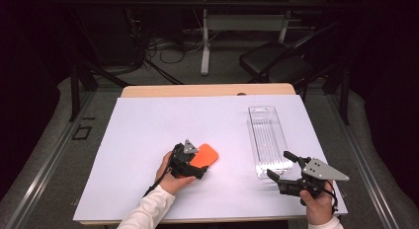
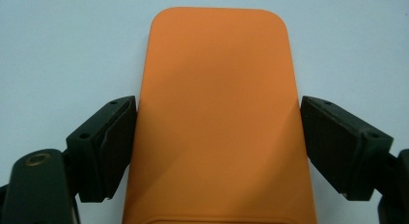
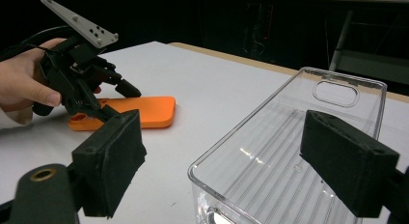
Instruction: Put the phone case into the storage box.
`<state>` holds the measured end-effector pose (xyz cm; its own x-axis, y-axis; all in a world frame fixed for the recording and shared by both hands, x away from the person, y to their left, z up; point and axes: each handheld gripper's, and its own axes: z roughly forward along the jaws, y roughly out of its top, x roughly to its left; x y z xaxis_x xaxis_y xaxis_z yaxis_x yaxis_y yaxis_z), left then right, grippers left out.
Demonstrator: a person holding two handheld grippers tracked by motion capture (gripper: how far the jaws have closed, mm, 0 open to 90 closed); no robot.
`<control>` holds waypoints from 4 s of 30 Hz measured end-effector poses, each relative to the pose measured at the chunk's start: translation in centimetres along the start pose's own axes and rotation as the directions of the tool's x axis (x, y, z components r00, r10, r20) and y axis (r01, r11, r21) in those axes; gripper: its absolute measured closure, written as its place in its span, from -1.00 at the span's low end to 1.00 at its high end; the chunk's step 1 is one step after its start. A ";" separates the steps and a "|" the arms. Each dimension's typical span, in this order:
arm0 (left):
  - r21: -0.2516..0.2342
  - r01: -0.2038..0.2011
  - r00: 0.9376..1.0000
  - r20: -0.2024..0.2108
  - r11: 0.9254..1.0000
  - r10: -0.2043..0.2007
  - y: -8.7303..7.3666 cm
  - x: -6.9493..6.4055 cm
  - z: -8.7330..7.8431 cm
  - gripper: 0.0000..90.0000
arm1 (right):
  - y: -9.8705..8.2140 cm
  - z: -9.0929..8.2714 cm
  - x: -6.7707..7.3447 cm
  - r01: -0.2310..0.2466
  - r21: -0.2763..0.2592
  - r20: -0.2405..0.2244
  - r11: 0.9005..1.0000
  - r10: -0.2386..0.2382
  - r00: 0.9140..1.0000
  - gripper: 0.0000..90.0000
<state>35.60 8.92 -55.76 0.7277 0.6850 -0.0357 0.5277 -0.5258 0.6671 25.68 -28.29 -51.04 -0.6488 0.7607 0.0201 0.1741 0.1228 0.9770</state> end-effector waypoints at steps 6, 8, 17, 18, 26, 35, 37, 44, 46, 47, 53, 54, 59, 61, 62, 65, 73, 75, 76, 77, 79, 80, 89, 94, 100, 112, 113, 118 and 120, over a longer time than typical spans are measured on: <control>0.001 0.009 1.000 0.008 1.000 -0.009 0.1 0.1 -0.6 -0.64 | 0.0 0.0 0.0 0.000 0.000 0.001 1.000 0.000 1.000 -0.68; 0.005 0.006 1.000 0.016 1.000 -0.006 0.2 0.0 -0.9 -0.64 | 0.0 0.0 0.0 -0.002 0.000 0.000 1.000 0.002 1.000 -0.68; 0.012 -0.005 0.999 0.038 1.000 0.004 0.4 -0.3 -2.2 -0.64 | 0.0 0.1 0.0 0.002 0.004 -0.004 1.000 -0.002 1.000 -0.68; 0.020 -0.009 0.999 0.043 1.000 0.008 0.4 -0.3 -2.3 -0.64 | 0.0 0.1 0.0 0.003 0.006 -0.003 1.000 -0.003 1.000 -0.68; 0.022 0.001 0.999 0.041 1.000 -0.002 0.6 -0.2 -3.6 -0.64 | 0.1 0.2 0.2 0.016 0.028 -0.004 0.999 -0.016 1.000 -0.68; 0.034 -0.022 0.998 0.058 0.999 0.020 1.3 -0.8 -4.8 -0.64 | 0.5 0.7 1.2 0.076 0.045 0.016 0.996 -0.077 0.997 -0.68; 0.035 -0.024 0.998 0.062 0.999 0.022 1.5 -0.9 -4.9 -0.64 | 0.5 0.8 1.4 0.077 0.048 0.018 0.996 -0.078 0.997 -0.68; 0.027 -0.035 0.997 0.072 0.999 0.033 2.5 -0.9 -6.0 -0.64 | 0.6 1.0 1.4 0.068 0.065 0.014 0.996 -0.069 0.998 -0.68; 0.028 -0.038 0.997 0.071 0.999 0.036 2.9 -0.8 -6.4 -0.64 | 0.6 1.1 1.4 0.064 0.073 0.007 0.995 -0.065 0.998 -0.68; 0.028 -0.036 0.997 0.076 0.999 0.034 3.1 -0.8 -6.6 -0.64 | 0.6 1.1 1.4 0.060 0.081 -0.001 0.995 -0.060 0.998 -0.68; 0.030 -0.052 0.995 0.091 0.998 0.049 4.3 -0.8 -7.5 -0.64 | 0.7 1.2 1.5 0.081 0.089 -0.019 0.993 -0.080 0.997 -0.67; 0.031 -0.053 0.995 0.090 0.998 0.050 4.5 -0.8 -7.6 -0.64 | 0.7 1.3 1.5 0.088 0.084 -0.018 0.993 -0.087 0.996 -0.67; 0.044 -0.076 0.993 0.090 0.996 0.072 5.4 -0.8 -7.9 -0.64 | 1.0 1.3 1.5 0.081 0.109 -0.028 0.991 -0.079 0.997 -0.67; 0.047 -0.082 0.993 0.094 0.996 0.077 5.8 -0.9 -7.9 -0.64 | 1.2 1.3 1.5 0.092 0.111 -0.028 0.990 -0.090 0.996 -0.67; 0.050 -0.085 0.992 0.098 0.995 0.080 6.0 -0.9 -8.0 -0.64 | 1.4 1.3 1.5 0.102 0.113 -0.026 0.988 -0.100 0.995 -0.67; 0.051 -0.098 0.991 0.100 0.994 0.093 6.5 -1.2 -8.1 -0.64 | 1.8 1.4 1.5 0.114 0.122 -0.032 0.986 -0.111 0.993 -0.67; 0.048 -0.128 0.986 0.111 0.991 0.122 7.6 -2.1 -8.3 -0.64 | 2.7 1.7 1.7 0.189 0.131 -0.046 0.973 -0.185 0.982 -0.67; 0.048 -0.135 0.985 0.117 0.990 0.129 7.9 -2.3 -8.3 -0.64 | 2.9 1.7 1.7 0.215 0.139 -0.051 0.967 -0.209 0.976 -0.67; 0.049 -0.139 0.984 0.119 0.989 0.132 8.0 -2.4 -8.2 -0.64 | 3.0 1.8 1.8 0.234 0.144 -0.051 0.961 -0.229 0.972 -0.67; 0.048 -0.139 0.984 0.120 0.989 0.133 8.1 -2.6 -8.2 -0.64 | 3.2 1.8 1.8 0.259 0.151 -0.052 0.954 -0.254 0.966 -0.67; 0.048 -0.146 0.982 0.125 0.988 0.139 8.3 -2.8 -8.2 -0.64 | 3.5 1.9 2.0 0.316 0.164 -0.050 0.934 -0.312 0.949 -0.67; 0.048 -0.148 0.982 0.125 0.988 0.141 8.4 -2.9 -8.2 -0.64 | 3.7 2.0 2.1 0.341 0.172 -0.051 0.924 -0.337 0.940 -0.68; 0.047 -0.167 0.978 0.134 0.985 0.159 9.1 -3.5 -8.4 -0.64 | 4.4 3.1 2.6 0.429 0.225 -0.102 0.875 -0.417 0.903 -0.67; 0.045 -0.164 0.978 0.140 0.985 0.157 9.3 -3.7 -8.3 -0.64 | 4.5 3.5 3.1 0.500 0.213 -0.109 0.840 -0.488 0.866 -0.66; 0.048 -0.166 0.976 0.148 0.985 0.157 9.5 -3.9 -8.1 -0.64 | 4.7 3.8 3.8 0.591 0.185 -0.113 0.785 -0.581 0.806 -0.60; 0.060 -0.165 0.972 0.177 0.984 0.153 9.9 -4.3 -7.8 -0.63 | 5.1 4.7 4.9 0.747 0.183 -0.122 0.639 -0.739 0.662 -0.46; 0.061 -0.168 0.972 0.176 0.984 0.155 10.0 -4.3 -7.8 -0.63 | 5.1 4.7 5.0 0.760 0.193 -0.122 0.621 -0.753 0.646 -0.44; 0.058 -0.173 0.971 0.178 0.983 0.160 10.2 -4.5 -7.7 -0.63 | 5.0 5.0 5.5 0.803 0.191 -0.110 0.565 -0.800 0.589 -0.39; 0.058 -0.177 0.970 0.180 0.982 0.165 10.3 -4.7 -7.6 -0.63 | 5.0 5.1 5.7 0.824 0.185 -0.108 0.536 -0.822 0.559 -0.38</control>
<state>34.30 4.16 -43.06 0.8713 0.4872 -0.0586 0.4147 -0.6674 0.6185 26.64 -20.09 -47.16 -0.5856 0.2553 -0.7693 -0.3046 0.8102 0.5007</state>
